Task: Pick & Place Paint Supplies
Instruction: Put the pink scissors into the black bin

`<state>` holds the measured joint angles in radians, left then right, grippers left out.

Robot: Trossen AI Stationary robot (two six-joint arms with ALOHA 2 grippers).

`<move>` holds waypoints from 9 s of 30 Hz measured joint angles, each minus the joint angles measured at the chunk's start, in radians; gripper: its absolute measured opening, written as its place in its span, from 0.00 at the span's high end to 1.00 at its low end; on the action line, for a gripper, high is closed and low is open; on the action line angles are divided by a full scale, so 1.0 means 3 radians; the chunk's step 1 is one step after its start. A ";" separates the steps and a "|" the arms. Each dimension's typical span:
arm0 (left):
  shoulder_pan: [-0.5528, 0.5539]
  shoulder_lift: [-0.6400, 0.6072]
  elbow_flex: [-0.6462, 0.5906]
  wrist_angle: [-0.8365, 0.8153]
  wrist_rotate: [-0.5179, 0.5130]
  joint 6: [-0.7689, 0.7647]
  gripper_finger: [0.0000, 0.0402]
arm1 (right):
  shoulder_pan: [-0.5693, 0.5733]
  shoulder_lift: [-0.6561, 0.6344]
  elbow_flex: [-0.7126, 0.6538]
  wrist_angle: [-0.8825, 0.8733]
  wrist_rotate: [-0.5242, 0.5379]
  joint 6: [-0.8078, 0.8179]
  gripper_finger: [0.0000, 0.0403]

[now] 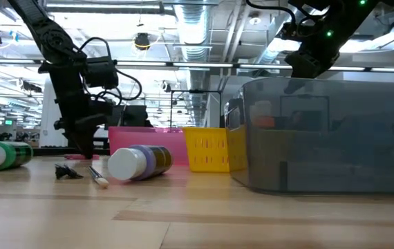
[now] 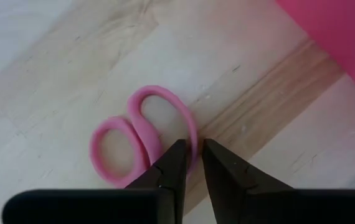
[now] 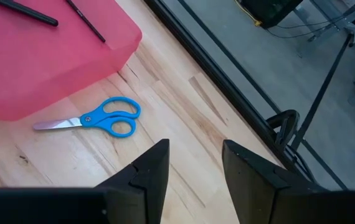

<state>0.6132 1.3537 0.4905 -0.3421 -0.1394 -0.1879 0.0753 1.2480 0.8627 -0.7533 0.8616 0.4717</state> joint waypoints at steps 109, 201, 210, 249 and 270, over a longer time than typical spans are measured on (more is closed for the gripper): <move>-0.1775 -0.1379 -0.0076 0.1271 0.1629 0.0336 1.00 | -0.0128 0.1779 0.1625 0.2358 -0.2715 -0.4317 0.64; -0.1843 -0.1731 -0.0074 0.1505 0.1383 0.0632 0.77 | -0.0113 0.2076 0.1964 0.1868 -0.2861 -0.3874 0.97; -0.1844 -0.1961 -0.0074 0.1249 0.0874 0.0725 0.76 | -0.0123 0.2076 0.1965 0.1606 -0.2856 -0.3084 0.97; -0.1469 -0.1998 -0.0074 0.2475 -0.0175 0.1736 0.76 | 0.0538 -0.0895 -0.0668 0.2499 -0.1771 0.0105 0.97; -0.1340 -0.1998 -0.0075 0.2384 -0.0163 0.1645 0.76 | 0.2258 -0.0255 -0.1083 0.2450 -0.0797 0.2480 0.97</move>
<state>0.2111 0.7544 0.4679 0.3733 -0.1883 0.3058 0.7528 1.1716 0.5377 -0.0182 0.6225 1.2158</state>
